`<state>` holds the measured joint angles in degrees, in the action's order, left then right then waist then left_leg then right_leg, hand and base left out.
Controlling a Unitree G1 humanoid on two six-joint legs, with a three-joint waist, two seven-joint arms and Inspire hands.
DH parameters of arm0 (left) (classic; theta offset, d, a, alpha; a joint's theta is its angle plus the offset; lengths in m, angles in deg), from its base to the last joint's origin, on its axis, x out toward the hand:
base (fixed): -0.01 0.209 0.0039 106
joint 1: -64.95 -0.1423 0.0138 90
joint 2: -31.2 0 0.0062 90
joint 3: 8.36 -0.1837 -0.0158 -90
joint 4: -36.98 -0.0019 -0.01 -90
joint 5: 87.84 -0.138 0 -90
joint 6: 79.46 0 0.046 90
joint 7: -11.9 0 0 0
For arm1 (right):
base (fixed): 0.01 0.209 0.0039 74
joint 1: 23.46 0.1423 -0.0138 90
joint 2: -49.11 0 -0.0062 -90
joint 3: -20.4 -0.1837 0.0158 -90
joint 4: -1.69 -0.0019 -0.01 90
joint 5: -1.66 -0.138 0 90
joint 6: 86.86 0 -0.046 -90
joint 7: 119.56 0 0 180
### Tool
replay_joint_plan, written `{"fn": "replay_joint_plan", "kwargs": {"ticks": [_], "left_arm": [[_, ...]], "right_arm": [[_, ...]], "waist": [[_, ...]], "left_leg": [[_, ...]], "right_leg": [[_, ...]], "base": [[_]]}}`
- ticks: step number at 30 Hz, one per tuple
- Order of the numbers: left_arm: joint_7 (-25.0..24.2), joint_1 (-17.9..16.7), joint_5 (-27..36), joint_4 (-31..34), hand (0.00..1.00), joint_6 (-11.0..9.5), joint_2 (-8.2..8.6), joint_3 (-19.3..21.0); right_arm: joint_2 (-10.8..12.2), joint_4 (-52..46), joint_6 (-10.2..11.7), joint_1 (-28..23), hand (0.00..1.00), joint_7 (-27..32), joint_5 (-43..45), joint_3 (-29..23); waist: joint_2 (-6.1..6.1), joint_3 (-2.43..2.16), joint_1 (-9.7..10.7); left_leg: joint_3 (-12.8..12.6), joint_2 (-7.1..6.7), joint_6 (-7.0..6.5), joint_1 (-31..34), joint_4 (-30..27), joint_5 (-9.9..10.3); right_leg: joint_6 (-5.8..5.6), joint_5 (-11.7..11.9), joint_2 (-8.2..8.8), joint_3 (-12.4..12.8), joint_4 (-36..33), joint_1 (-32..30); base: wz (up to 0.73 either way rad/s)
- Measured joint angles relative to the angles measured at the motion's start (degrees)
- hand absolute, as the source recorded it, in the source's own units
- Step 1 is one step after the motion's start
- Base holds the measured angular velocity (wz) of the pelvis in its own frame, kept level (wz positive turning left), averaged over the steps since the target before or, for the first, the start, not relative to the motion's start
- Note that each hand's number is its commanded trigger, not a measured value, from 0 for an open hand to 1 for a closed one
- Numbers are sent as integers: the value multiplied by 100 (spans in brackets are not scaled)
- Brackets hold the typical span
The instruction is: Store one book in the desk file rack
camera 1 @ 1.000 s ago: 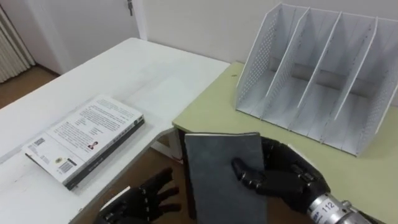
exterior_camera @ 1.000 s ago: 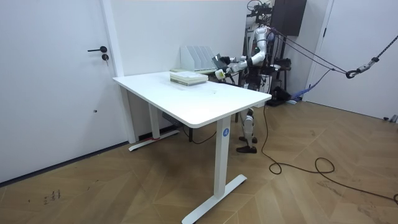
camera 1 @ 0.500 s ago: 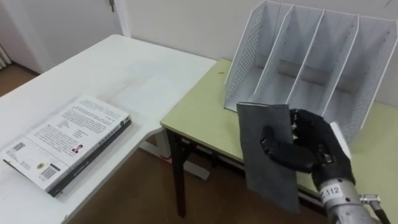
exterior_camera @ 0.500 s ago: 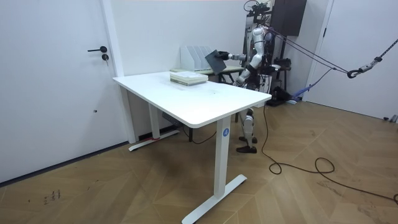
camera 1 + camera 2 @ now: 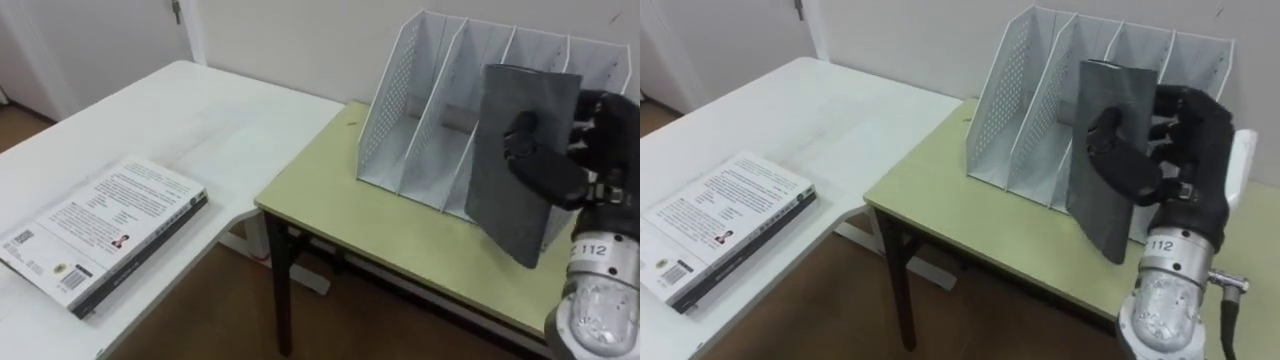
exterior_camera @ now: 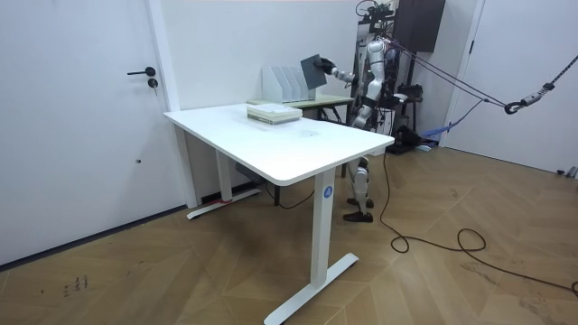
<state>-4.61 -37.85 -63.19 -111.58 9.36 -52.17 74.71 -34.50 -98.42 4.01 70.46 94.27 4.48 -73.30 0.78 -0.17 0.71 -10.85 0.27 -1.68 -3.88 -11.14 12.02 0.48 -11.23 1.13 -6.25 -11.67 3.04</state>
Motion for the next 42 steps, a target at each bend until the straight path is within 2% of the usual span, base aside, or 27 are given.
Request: {"fn": "replay_joint_plan", "kwargs": {"ticks": [6,10,15,30,36,42], "left_arm": [[2,47,-64,-180,0,-4,23,135],[0,164,-66,-368,0,-3,22,141],[-2,186,-69,-382,0,0,19,173],[12,197,-130,-375,0,127,21,192],[82,261,-450,-328,0,124,21,227],[130,321,-561,-329,0,147,22,223]], "right_arm": [[-221,0,0,476,100,443,-79,-258],[-264,0,0,854,100,608,-39,-357],[-280,0,-3,954,100,626,-1,-459],[-304,119,-84,986,100,736,-3,-503],[-390,457,-170,1360,100,725,-5,-507],[-396,608,-174,1766,100,744,-6,-502]], "waist": [[40,-2,-20],[109,-8,-10],[161,-15,-34],[132,5,-52],[130,40,-71],[157,52,-111]], "left_leg": [[-17,-2,10,10,57,-8],[-7,5,17,11,57,-12],[12,7,17,18,58,-12],[12,18,24,32,71,-18],[21,17,25,37,90,-19],[61,14,28,47,91,-21]], "right_leg": [[1,8,-9,-23,-3,-21],[1,8,-9,-125,10,-15],[2,9,-4,-184,10,-6],[23,48,-11,-206,-10,9],[23,47,-7,-273,-3,-11],[23,47,-1,-357,7,-10]], "base": [[0],[0],[0],[0],[0],[1]]}}
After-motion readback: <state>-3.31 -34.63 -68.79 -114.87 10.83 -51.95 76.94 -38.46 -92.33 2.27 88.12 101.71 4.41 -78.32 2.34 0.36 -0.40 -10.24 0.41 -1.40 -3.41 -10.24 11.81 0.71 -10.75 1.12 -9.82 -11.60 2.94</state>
